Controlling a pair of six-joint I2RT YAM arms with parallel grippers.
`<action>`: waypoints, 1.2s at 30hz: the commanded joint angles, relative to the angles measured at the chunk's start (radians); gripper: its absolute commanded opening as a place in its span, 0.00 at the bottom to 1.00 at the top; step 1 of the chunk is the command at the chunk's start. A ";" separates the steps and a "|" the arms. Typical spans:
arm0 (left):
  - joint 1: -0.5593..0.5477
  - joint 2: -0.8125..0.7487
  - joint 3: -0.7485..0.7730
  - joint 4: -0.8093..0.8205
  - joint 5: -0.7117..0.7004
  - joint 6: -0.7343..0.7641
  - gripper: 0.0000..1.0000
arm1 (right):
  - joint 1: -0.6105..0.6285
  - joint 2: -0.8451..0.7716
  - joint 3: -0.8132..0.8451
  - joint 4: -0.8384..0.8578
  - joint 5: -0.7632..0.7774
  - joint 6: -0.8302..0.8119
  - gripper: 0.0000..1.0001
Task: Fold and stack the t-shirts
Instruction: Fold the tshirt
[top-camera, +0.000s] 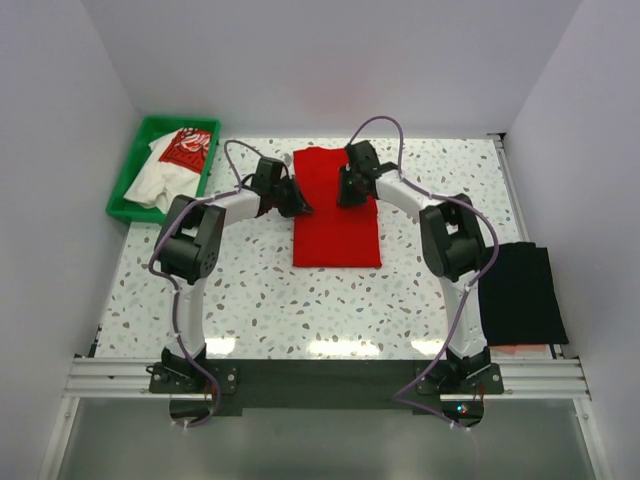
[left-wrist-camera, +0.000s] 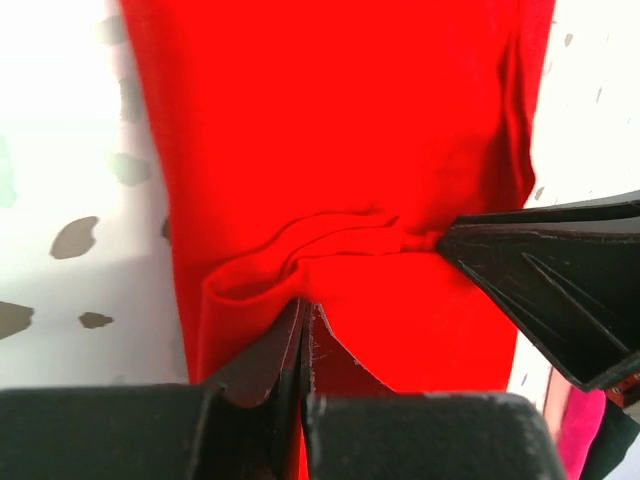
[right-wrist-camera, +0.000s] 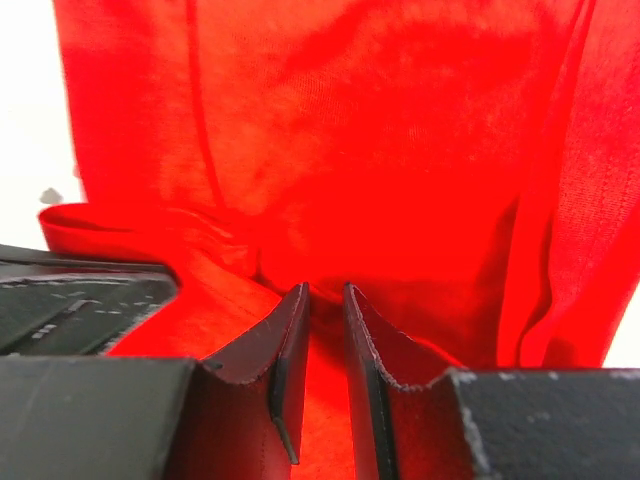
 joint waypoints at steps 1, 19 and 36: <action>0.012 0.013 -0.008 0.006 -0.006 0.029 0.03 | -0.012 0.018 0.017 -0.014 0.017 -0.030 0.24; 0.023 -0.019 0.012 0.013 0.006 0.026 0.05 | -0.055 -0.297 -0.145 0.036 0.057 -0.032 0.32; 0.037 -0.017 0.036 0.008 0.015 0.023 0.05 | -0.044 -0.243 -0.250 0.067 0.048 -0.064 0.24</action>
